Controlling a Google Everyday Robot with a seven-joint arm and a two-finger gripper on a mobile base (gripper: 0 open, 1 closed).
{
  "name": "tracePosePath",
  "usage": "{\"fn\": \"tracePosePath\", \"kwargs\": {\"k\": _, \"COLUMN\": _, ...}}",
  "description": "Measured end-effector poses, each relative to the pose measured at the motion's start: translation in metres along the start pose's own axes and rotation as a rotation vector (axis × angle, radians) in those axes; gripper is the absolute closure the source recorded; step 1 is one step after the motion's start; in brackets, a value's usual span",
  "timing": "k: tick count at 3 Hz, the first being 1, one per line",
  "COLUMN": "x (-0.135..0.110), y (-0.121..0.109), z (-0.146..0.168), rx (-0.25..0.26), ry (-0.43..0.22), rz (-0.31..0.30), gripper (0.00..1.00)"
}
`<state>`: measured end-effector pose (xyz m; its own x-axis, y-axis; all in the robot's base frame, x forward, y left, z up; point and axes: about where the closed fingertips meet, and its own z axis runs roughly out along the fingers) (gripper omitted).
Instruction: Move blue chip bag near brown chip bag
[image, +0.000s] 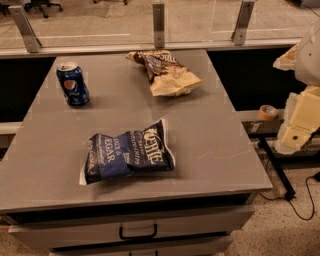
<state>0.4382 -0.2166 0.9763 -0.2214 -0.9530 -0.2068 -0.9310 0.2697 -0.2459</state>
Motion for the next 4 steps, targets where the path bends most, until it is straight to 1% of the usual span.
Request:
{"fn": "tracePosePath", "kwargs": {"k": 1, "x": 0.0, "y": 0.0, "z": 0.0, "rx": 0.0, "ry": 0.0, "rz": 0.0, "gripper": 0.0}}
{"fn": "tracePosePath", "kwargs": {"k": 2, "x": -0.019, "y": 0.005, "z": 0.007, "rx": -0.004, "ry": -0.098, "rz": -0.026, "gripper": 0.0}}
{"fn": "tracePosePath", "kwargs": {"k": 3, "x": -0.077, "y": 0.017, "z": 0.035, "rx": -0.022, "ry": -0.311, "rz": -0.113, "gripper": 0.0}}
{"fn": "tracePosePath", "kwargs": {"k": 4, "x": -0.147, "y": 0.041, "z": 0.056, "rx": -0.065, "ry": -0.439, "rz": -0.221, "gripper": 0.0}}
